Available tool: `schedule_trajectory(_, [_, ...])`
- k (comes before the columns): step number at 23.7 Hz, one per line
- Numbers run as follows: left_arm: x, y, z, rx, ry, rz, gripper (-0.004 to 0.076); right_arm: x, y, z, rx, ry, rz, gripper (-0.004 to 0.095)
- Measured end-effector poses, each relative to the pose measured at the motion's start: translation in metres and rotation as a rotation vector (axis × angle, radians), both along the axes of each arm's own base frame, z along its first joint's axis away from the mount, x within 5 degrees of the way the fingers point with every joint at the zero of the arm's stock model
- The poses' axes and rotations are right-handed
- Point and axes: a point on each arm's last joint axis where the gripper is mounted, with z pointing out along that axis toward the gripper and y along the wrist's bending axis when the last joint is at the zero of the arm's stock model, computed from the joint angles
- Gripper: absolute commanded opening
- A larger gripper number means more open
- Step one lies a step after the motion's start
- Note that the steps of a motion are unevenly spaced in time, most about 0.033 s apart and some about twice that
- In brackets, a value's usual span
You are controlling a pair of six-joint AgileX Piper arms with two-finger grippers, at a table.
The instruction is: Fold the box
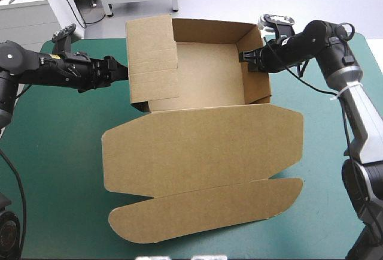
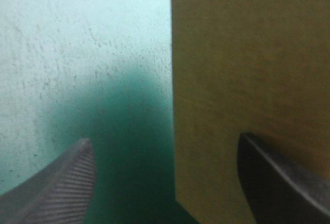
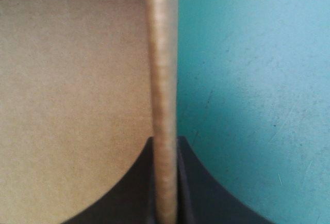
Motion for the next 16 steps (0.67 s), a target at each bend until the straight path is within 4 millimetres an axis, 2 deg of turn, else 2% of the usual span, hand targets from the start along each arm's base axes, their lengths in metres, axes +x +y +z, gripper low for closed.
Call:
schedule_trajectory(7, [-0.009,-0.016,0.006,0.002,-0.02,-0.053,0.0529,0.011,0.032,-0.022,0.014,0.015,0.03,-0.0003])
schedule_trajectory(16, [-0.013,-0.02,0.007,0.04,-0.03,-0.069,0.0529,0.016,0.054,-0.042,-0.007,0.044,0.061,-0.0003])
